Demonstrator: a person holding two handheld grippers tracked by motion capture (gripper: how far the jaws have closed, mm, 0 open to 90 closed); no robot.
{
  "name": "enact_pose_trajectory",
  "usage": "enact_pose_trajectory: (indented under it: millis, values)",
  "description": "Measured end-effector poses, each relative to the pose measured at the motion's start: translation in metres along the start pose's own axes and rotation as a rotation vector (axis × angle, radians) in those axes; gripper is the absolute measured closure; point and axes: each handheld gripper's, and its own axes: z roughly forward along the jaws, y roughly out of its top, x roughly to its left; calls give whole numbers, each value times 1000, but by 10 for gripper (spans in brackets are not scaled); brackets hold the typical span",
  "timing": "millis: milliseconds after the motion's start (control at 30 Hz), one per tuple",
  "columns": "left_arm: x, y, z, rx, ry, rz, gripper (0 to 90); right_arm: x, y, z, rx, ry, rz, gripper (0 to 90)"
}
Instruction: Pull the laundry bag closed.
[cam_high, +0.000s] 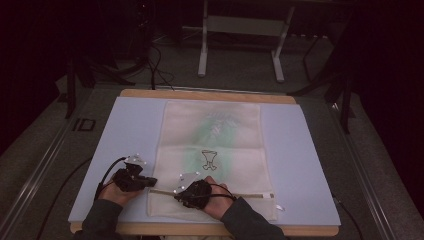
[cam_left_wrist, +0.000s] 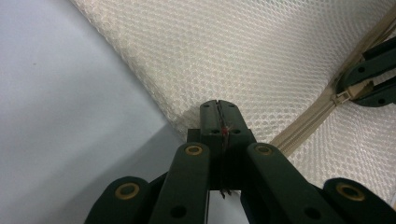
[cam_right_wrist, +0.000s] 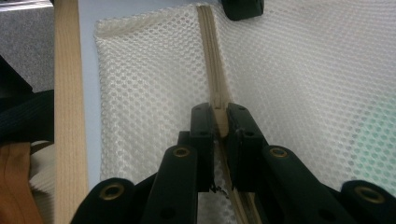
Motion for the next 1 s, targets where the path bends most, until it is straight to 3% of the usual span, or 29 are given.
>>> enact_pose_trajectory:
  millis: [1000]
  values:
    - [1,0,0,-4,-5,-5,900,-1,-14,-15,23,-21,-8,823]
